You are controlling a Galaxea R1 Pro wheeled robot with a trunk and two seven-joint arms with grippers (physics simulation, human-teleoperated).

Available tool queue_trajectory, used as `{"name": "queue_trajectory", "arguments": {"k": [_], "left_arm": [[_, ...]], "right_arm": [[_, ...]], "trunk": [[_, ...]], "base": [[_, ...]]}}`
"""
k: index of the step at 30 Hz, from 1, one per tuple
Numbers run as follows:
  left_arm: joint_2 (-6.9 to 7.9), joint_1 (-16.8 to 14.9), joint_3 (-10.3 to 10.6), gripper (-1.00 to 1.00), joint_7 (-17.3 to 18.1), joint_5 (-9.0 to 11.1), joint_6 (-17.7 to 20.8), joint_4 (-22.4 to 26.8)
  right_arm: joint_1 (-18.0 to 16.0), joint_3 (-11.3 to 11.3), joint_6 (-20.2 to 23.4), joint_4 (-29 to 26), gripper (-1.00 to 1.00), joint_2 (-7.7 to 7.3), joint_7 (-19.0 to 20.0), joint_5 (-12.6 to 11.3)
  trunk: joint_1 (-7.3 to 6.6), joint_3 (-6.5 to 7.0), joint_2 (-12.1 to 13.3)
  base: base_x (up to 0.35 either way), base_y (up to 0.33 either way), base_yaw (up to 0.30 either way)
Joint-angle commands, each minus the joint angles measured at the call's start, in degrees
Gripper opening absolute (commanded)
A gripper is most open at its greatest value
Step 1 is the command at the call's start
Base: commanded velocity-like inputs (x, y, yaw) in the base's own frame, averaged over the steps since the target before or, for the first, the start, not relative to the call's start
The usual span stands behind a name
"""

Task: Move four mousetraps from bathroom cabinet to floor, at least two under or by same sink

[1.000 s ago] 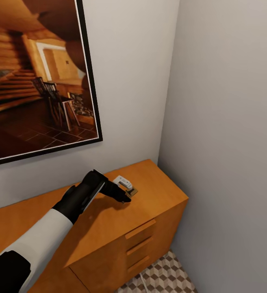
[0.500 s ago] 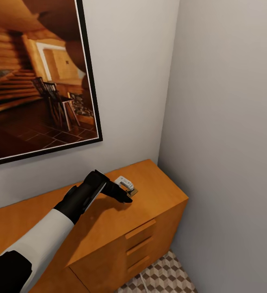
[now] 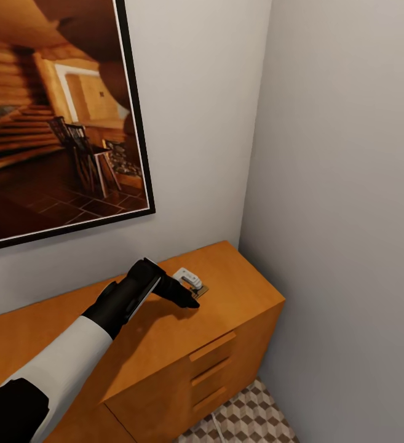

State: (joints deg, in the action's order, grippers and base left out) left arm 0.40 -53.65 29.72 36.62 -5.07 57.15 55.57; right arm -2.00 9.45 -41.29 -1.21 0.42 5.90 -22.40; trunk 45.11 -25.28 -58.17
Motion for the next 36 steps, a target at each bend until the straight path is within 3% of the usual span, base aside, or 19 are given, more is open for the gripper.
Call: {"name": "queue_trajectory", "arguments": {"k": [1, 9, 19, 36], "left_arm": [[0.04, -0.1, 0.1, 1.00, 0.5, -0.5, 0.1, 0.0], [0.08, -0.1, 0.8, 1.00, 0.3, -0.6, 0.0, -0.6], [0.08, -0.1, 1.2, 1.00, -3.1, -0.5, 0.0, -1.6], [0.11, -0.1, 1.2, 1.00, -3.6, -0.5, 0.0, -2.2]], "right_arm": [[0.0, 0.2, -0.2, 0.1, 1.00, -0.01, 0.4, -0.6], [0.0, 0.2, -0.2, 0.1, 1.00, -0.05, 0.4, -0.6], [0.0, 0.2, -0.2, 0.1, 1.00, -0.06, 0.4, -0.6], [0.0, 0.2, -0.2, 0.1, 1.00, -0.06, 0.4, -0.6]], "trunk": [[0.00, -0.06, 0.0], [0.00, -0.06, 0.0], [0.00, -0.06, 0.0], [0.00, -0.06, 0.0]], "base": [[0.000, 0.000, 0.000], [0.000, 0.000, 0.000], [0.000, 0.000, 0.000], [0.000, 0.000, 0.000]]}}
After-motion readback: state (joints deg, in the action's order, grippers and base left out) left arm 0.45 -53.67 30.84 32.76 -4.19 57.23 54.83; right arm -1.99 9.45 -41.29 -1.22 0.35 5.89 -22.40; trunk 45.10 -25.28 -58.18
